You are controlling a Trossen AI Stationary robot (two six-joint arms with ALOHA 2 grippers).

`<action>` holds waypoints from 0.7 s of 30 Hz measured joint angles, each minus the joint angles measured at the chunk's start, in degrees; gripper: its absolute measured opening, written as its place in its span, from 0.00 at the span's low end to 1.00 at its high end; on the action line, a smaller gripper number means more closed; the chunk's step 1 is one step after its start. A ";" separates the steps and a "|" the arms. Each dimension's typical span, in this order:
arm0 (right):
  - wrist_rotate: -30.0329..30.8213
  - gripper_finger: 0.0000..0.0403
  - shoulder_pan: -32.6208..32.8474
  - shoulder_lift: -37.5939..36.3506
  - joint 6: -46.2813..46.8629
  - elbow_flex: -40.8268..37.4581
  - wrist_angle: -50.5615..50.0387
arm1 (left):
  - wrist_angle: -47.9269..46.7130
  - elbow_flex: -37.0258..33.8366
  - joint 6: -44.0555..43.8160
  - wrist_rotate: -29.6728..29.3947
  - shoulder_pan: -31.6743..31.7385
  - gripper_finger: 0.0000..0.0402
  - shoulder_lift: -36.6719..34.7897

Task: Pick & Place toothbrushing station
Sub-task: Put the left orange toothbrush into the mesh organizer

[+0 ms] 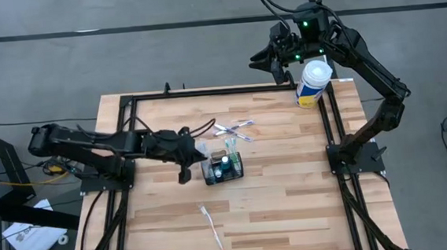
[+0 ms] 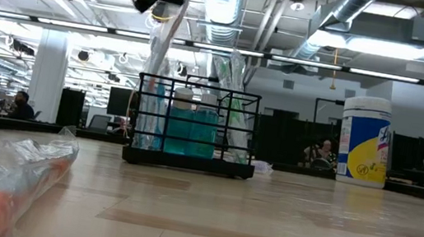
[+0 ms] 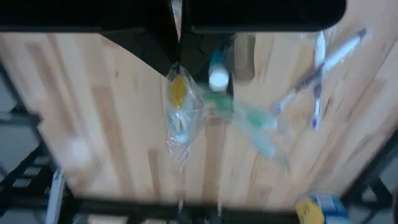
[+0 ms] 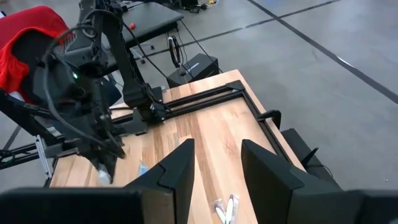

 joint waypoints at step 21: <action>0.02 0.31 -0.02 0.00 0.00 0.00 0.11 | 16.58 -12.28 -2.86 -0.03 -0.33 0.00 0.04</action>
